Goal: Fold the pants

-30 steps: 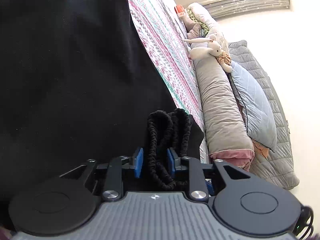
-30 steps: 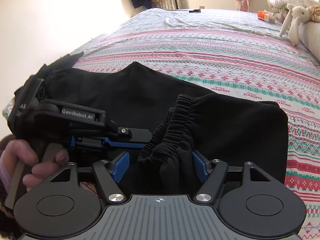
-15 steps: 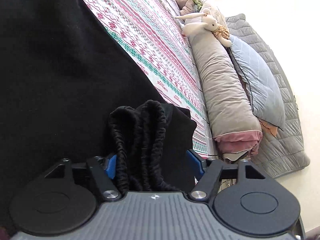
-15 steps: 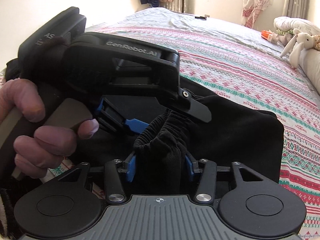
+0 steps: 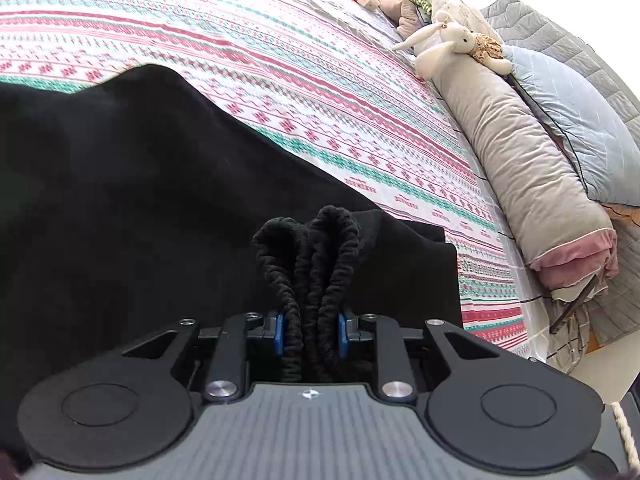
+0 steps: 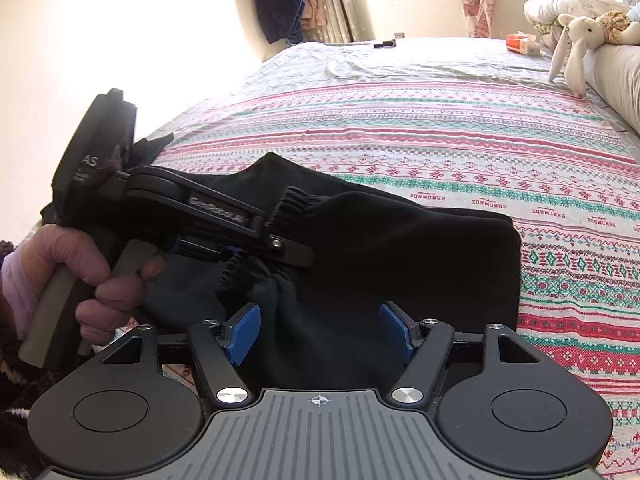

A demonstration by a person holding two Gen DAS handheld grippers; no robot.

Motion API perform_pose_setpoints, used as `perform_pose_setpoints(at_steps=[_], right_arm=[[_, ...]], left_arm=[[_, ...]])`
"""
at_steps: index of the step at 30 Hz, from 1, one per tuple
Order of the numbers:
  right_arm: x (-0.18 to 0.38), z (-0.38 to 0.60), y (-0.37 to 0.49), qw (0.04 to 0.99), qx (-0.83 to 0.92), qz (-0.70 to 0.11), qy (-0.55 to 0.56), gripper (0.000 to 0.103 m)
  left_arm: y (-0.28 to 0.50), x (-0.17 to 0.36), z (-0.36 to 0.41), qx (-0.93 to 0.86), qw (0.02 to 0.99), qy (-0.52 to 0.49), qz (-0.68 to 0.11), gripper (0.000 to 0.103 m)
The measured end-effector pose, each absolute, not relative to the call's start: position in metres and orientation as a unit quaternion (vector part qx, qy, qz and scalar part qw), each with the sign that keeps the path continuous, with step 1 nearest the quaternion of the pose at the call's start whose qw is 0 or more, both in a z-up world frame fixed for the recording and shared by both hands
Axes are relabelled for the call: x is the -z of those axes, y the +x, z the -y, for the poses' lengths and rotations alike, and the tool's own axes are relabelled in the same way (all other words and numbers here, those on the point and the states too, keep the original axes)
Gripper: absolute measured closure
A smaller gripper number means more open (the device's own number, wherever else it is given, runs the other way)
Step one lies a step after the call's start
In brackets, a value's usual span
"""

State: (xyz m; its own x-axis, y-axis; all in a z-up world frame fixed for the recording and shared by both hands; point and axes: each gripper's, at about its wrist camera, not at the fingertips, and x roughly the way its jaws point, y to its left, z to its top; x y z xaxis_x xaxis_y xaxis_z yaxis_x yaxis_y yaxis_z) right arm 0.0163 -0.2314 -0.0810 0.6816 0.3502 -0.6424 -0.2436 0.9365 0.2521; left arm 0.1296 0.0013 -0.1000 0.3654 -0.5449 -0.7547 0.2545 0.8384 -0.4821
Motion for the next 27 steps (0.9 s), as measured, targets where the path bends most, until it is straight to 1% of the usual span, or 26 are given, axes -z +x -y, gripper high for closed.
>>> perform_pose_setpoints(at_steps=[6,8,13,20,23,27], right_arm=[[0.083,0.226,0.025,0.913,-0.151,-0.368,0.095,0.035],[0.083,0.223,0.027,0.914,-0.147,-0.367,0.093,0.032],[0.090,0.216,0.037,0.913,-0.139,-0.372,0.090,0.032],[0.096,0.200,0.040,0.909,-0.138,-0.386,0.074,0.031],[0.095,0.193,0.041,0.909,-0.141,-0.387,0.063,0.029],[0.094,0.186,0.045,0.908,-0.144,-0.389,0.055,0.029]], left_arm=[[0.139,0.076,-0.060,0.194,0.844,-0.094,-0.491,0.046],[0.143,0.069,-0.084,0.174,0.851,-0.088,-0.487,0.046],[0.150,0.052,-0.131,0.118,0.870,-0.070,-0.474,0.046],[0.160,0.035,-0.191,0.056,0.880,-0.074,-0.466,0.046],[0.161,0.026,-0.212,0.038,0.885,-0.071,-0.459,0.046],[0.168,0.017,-0.227,0.021,0.891,-0.060,-0.450,0.046]])
